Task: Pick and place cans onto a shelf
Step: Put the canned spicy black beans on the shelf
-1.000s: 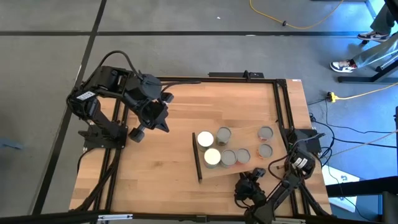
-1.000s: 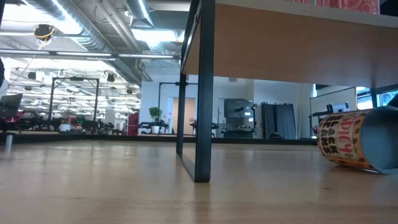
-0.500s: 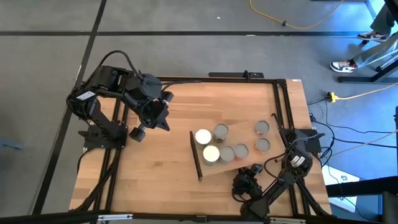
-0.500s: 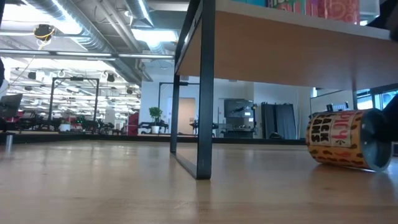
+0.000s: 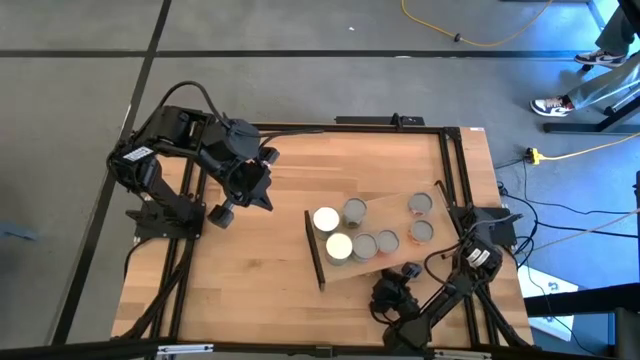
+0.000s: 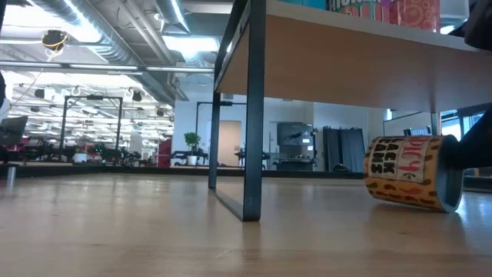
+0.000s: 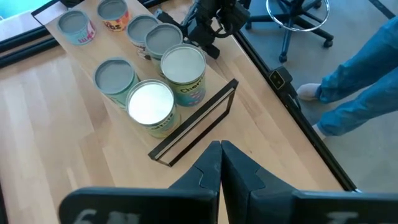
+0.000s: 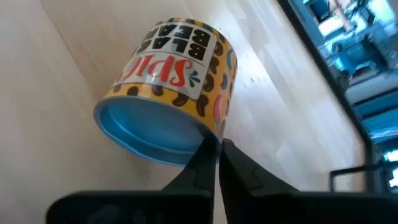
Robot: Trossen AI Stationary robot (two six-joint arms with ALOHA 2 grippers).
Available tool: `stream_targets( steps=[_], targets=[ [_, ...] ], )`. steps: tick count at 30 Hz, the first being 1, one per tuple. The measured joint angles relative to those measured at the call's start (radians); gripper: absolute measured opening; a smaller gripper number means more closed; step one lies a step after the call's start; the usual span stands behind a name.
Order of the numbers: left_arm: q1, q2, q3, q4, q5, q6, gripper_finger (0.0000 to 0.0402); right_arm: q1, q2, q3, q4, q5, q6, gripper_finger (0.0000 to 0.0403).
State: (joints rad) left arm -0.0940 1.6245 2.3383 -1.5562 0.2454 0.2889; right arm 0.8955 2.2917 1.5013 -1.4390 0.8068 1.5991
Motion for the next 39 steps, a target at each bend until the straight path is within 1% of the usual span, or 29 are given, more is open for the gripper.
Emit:
stream_targets(
  steps=[3,6,12,15,17,19,21,24,26,31,33,36,37,39],
  targets=[
    [0.000,0.000,0.000,0.000,0.000,0.000,0.0000,-0.002,0.000,0.005,0.009,-0.006,0.051,0.0011],
    [0.000,0.000,0.000,0.000,0.000,0.000,0.0000,-0.002,0.001,0.025,0.009,-0.015,0.056,0.0006],
    [0.000,0.000,0.000,0.001,-0.001,0.000,0.0000,-0.002,0.005,0.109,-0.017,-0.042,0.049,0.0004],
    [0.000,0.000,0.000,0.001,-0.001,0.000,0.0000,0.004,0.005,0.155,-0.023,-0.080,0.047,0.0003],
    [0.000,0.000,0.000,0.001,-0.001,0.000,0.0000,0.010,0.005,0.189,-0.037,-0.085,0.046,0.0003],
    [0.000,0.000,0.000,0.001,-0.001,0.001,0.0000,0.018,0.005,0.238,-0.077,-0.092,0.045,0.0002],
    [0.000,0.000,0.000,0.001,-0.001,0.001,0.0000,0.022,0.005,0.298,-0.132,-0.121,0.045,0.0002],
    [0.000,0.000,0.000,0.001,0.003,0.008,0.0000,0.029,-0.005,0.377,-0.128,-0.152,-0.010,0.0002],
    [0.000,0.000,0.000,0.001,0.008,0.009,0.0000,0.032,-0.009,0.441,-0.133,-0.181,-0.018,0.0002],
    [0.000,0.000,0.000,0.010,0.008,0.010,0.0000,0.045,-0.010,0.619,-0.131,-0.195,-0.089,0.0002],
    [0.000,0.000,0.000,0.010,0.009,0.010,0.0000,0.047,-0.011,0.690,-0.132,-0.239,-0.117,0.0002],
    [0.000,0.000,0.000,0.010,0.010,0.010,0.0000,0.048,-0.011,0.796,-0.131,-0.341,-0.176,0.0002],
    [-0.002,0.000,0.000,0.009,0.012,0.010,0.0000,0.048,-0.011,0.829,-0.132,-0.359,-0.188,0.0002],
    [-0.002,-0.003,0.000,0.009,0.033,0.010,0.0000,0.051,-0.023,0.854,-0.115,-0.341,-0.194,0.0002]
  ],
)
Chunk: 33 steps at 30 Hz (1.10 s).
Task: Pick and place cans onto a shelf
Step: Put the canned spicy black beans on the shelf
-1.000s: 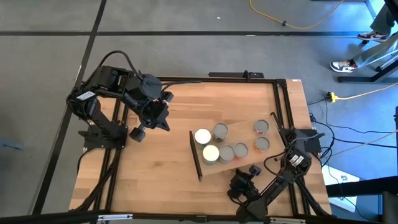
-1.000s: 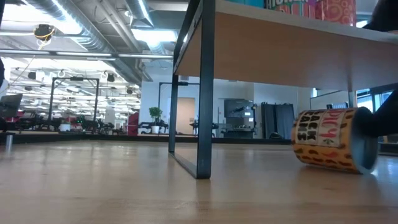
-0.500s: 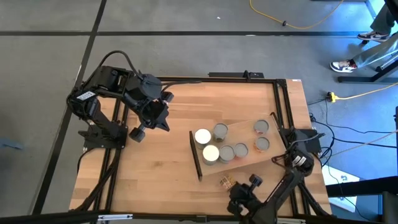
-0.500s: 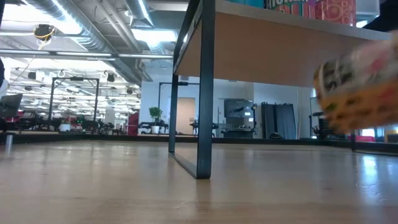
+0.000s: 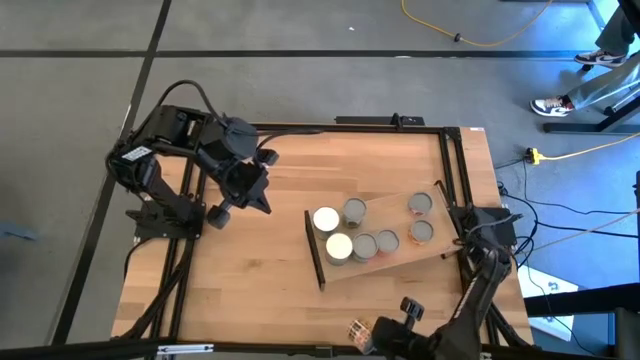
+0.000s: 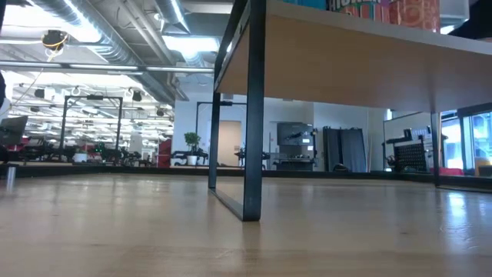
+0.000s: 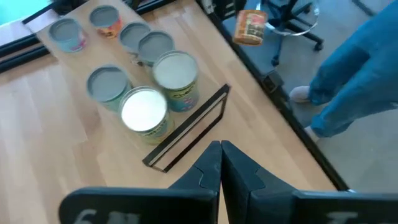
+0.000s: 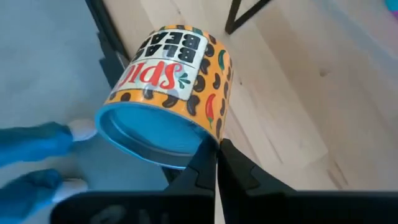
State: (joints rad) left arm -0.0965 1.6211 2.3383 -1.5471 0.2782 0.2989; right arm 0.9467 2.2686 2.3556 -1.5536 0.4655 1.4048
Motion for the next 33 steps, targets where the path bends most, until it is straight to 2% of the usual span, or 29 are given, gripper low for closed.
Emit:
stream_targets(
  steps=[5,9,18,23,28,33],
  targets=[
    [-0.002,-0.024,0.000,0.000,0.064,0.002,0.0000,0.000,-0.075,0.000,-0.019,-0.019,0.033,0.0002],
    [-0.010,-0.056,0.000,0.001,0.080,0.023,0.0000,-0.010,-0.130,-0.001,-0.018,0.032,-0.020,0.0002],
    [-0.010,-0.109,-0.002,0.037,0.079,0.024,0.0000,-0.069,-0.298,-0.001,-0.018,0.051,-0.212,0.0002],
    [-0.010,-0.122,0.000,0.038,0.075,0.023,0.0000,-0.105,-0.415,-0.001,-0.018,0.118,-0.270,0.0002],
    [-0.009,-0.129,0.000,0.030,0.060,0.068,0.0000,-0.191,-0.528,-0.001,-0.017,0.235,-0.334,0.0002],
    [-0.009,-0.144,0.000,0.012,-0.017,0.078,0.0000,-0.331,-0.597,-0.001,-0.018,0.259,-0.416,0.0002]
  ],
)
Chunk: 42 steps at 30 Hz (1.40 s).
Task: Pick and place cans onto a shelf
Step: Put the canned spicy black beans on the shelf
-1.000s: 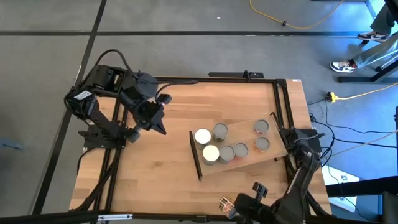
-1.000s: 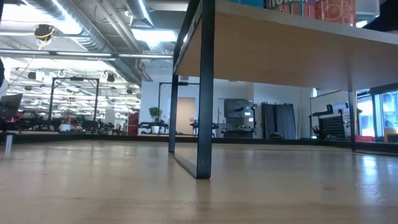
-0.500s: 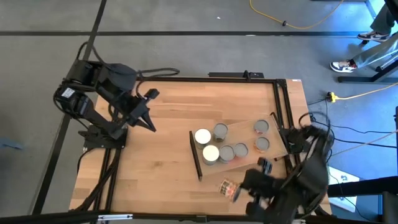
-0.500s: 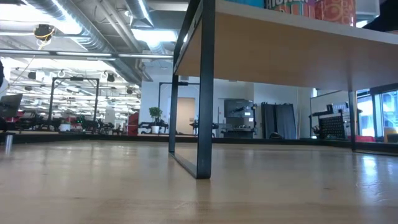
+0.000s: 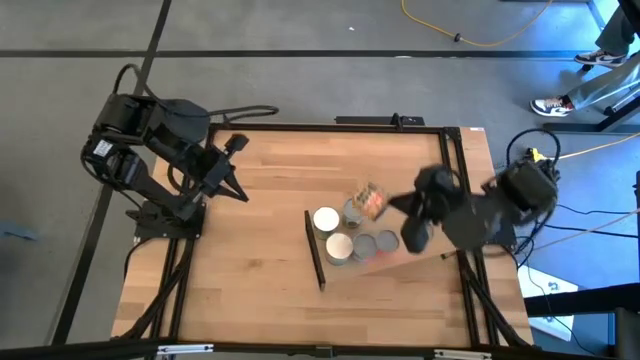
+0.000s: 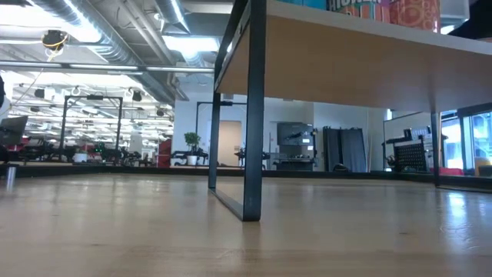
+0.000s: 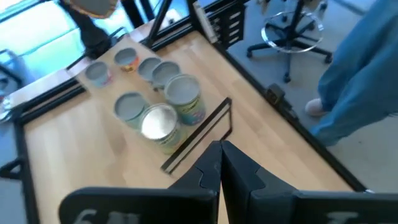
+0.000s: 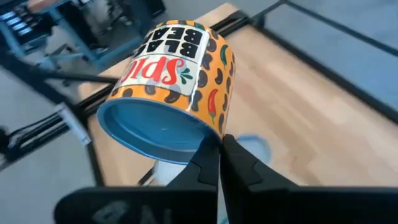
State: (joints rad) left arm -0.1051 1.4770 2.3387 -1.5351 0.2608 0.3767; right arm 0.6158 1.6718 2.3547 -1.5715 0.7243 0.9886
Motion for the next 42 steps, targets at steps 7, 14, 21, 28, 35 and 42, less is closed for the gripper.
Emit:
stream_targets(
  steps=[7,14,21,28,35,42],
  targets=[
    [0.000,-0.023,0.000,-0.001,-0.017,-0.017,0.0000,-0.166,-0.040,0.000,0.000,-0.120,-0.051,0.0002],
    [0.000,-0.024,0.000,0.002,-0.042,-0.058,0.0000,-0.300,-0.080,-0.001,0.000,-0.341,-0.067,0.0002],
    [0.000,-0.024,0.000,0.002,-0.108,-0.084,0.0000,-0.418,-0.181,-0.106,0.001,-0.494,-0.053,0.0002],
    [0.000,-0.024,0.000,0.002,-0.153,-0.112,0.0000,-0.552,-0.265,-0.327,-0.002,-0.710,0.004,0.0002],
    [0.000,-0.024,0.000,0.002,-0.153,-0.114,0.0000,-0.691,-0.268,-0.456,0.002,-0.907,-0.059,0.0002],
    [0.000,-0.024,0.000,0.001,-0.153,-0.114,0.0000,-0.783,-0.268,-0.571,0.001,-0.995,-0.152,0.0002]
  ],
)
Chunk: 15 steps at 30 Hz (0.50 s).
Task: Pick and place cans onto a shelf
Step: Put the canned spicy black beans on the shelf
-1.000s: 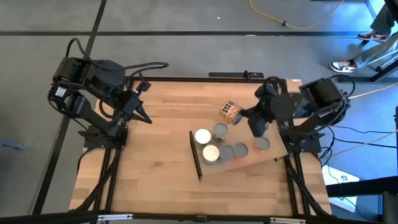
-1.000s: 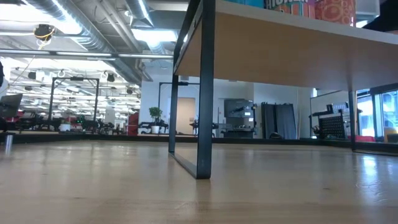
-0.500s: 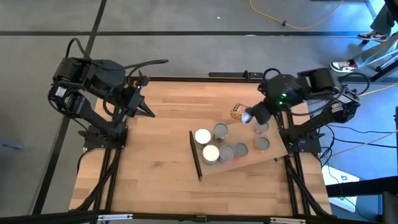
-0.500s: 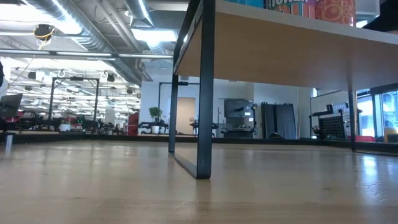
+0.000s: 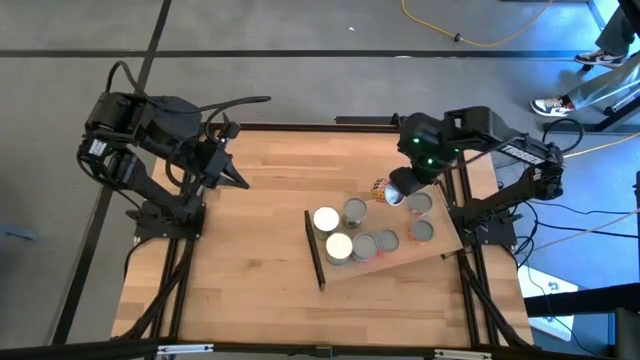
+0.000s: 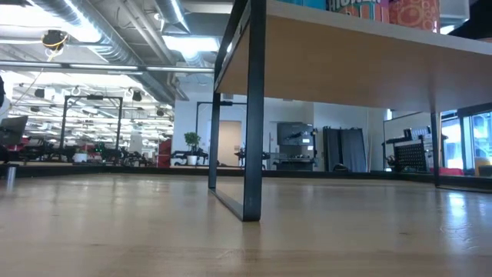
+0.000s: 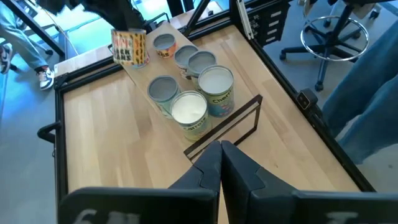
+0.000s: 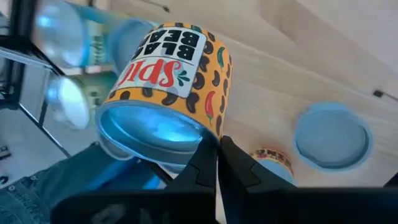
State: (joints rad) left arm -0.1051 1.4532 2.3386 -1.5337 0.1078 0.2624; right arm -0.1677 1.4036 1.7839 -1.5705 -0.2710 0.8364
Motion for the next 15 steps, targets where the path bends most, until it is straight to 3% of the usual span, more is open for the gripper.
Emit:
stream_targets(
  steps=[15],
  targets=[
    [0.000,0.000,0.000,-0.004,0.001,0.001,0.0000,-0.155,0.009,-0.300,-0.001,-0.172,-0.134,0.0002]
  ],
)
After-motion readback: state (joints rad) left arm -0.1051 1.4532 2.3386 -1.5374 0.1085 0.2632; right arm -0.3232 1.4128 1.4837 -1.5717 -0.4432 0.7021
